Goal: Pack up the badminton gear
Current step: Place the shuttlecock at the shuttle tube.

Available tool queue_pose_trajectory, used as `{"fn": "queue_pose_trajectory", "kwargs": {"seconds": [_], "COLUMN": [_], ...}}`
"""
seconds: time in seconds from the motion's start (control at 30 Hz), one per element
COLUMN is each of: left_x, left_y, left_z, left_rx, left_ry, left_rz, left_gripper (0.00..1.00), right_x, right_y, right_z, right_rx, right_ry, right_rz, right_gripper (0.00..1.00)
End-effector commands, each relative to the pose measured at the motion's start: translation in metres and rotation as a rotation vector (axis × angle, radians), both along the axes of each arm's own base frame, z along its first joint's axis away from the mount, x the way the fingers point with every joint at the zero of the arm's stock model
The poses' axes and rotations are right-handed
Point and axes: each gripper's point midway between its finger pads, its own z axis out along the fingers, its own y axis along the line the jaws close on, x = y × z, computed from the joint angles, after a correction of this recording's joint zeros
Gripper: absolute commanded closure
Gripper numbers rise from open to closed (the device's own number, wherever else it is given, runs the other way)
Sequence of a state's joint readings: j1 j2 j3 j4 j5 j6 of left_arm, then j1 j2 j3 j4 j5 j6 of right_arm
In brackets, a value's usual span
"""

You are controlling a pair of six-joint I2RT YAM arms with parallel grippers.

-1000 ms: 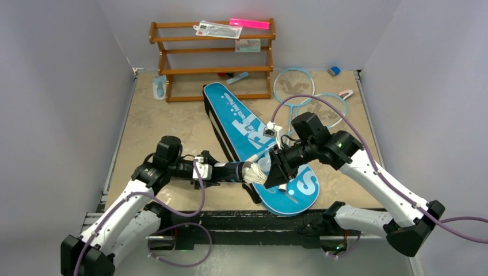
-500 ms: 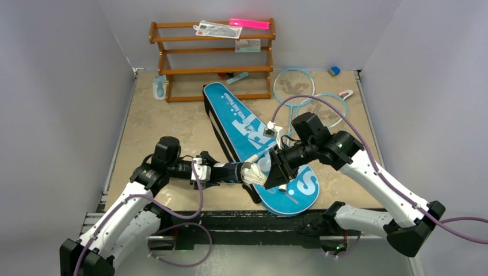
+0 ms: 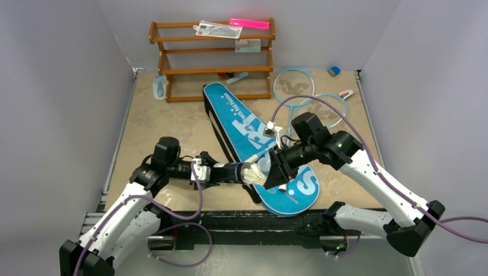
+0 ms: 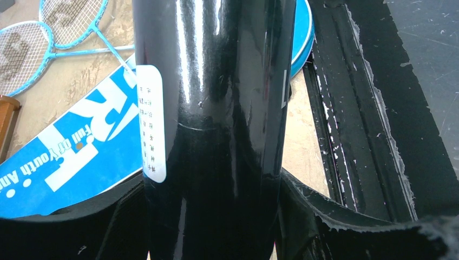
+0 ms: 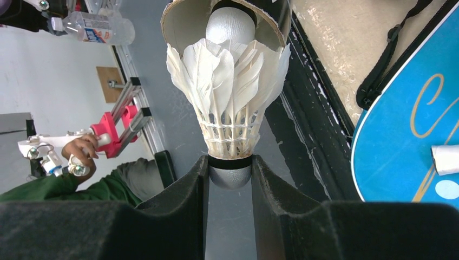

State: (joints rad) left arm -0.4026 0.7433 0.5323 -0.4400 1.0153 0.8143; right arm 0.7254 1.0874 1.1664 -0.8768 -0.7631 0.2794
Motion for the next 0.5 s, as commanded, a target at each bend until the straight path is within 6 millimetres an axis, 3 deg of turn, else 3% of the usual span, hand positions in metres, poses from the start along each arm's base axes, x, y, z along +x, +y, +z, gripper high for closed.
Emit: {"fn": "queue_pose_trajectory", "kwargs": {"seconds": [0.0,0.47], "left_x": [-0.0082,-0.0083], "left_y": [-0.0084,-0.0078], "left_z": [0.0216,0.0231], "left_rx": [-0.073,-0.076], "left_ry": [-0.078,-0.093], "left_rz": [-0.091,-0.088], "left_gripper": [1.00,1.00], "right_x": [0.0022,0.0057], "right_y": [0.0034,0.0022], "right_z": [0.0104,0.0199], "right_rx": [0.022,0.048], "right_ry": [0.000,-0.028], "right_rz": [-0.009,-0.033], "right_gripper": [0.83,0.86]}}
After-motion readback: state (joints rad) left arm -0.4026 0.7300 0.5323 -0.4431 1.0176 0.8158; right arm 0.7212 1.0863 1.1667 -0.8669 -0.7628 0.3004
